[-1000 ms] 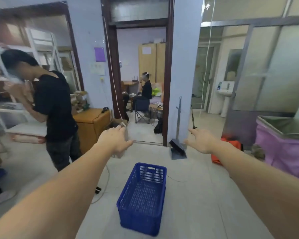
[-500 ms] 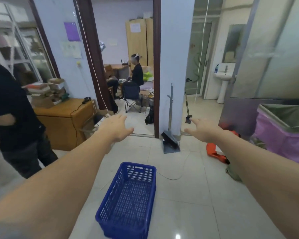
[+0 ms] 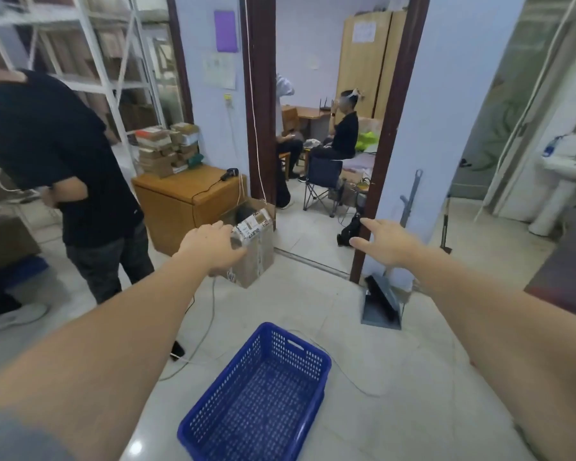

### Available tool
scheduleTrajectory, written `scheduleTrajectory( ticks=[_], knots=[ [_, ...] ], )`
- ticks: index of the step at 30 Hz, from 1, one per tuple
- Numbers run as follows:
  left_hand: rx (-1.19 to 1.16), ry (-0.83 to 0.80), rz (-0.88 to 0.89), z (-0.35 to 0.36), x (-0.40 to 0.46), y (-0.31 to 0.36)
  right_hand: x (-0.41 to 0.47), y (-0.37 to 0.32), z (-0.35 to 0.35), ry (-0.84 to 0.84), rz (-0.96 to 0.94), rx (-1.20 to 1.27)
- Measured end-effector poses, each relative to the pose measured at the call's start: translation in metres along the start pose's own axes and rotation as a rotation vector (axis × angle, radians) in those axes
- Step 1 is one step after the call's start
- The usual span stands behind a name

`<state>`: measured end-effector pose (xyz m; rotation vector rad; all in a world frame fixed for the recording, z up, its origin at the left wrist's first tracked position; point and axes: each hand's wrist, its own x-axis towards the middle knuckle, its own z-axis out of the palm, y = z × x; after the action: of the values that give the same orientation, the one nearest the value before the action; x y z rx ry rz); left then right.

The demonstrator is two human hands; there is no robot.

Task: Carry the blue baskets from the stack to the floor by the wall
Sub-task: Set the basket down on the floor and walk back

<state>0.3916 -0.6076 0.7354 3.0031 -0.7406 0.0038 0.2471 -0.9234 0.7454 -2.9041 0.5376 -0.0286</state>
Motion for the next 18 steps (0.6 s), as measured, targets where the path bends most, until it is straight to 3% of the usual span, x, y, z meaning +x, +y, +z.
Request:
scheduleTrajectory(
  ticks=[10,18],
  knots=[
    [-0.058,-0.047,-0.307,0.027,0.103,-0.006,0.189,0.032,0.036,-0.118,-0.138,-0.01],
    [-0.094,-0.128,-0.688,0.133,0.101,-0.045,0.33,0.008,0.15,-0.328,-0.335,-0.053]
  ],
)
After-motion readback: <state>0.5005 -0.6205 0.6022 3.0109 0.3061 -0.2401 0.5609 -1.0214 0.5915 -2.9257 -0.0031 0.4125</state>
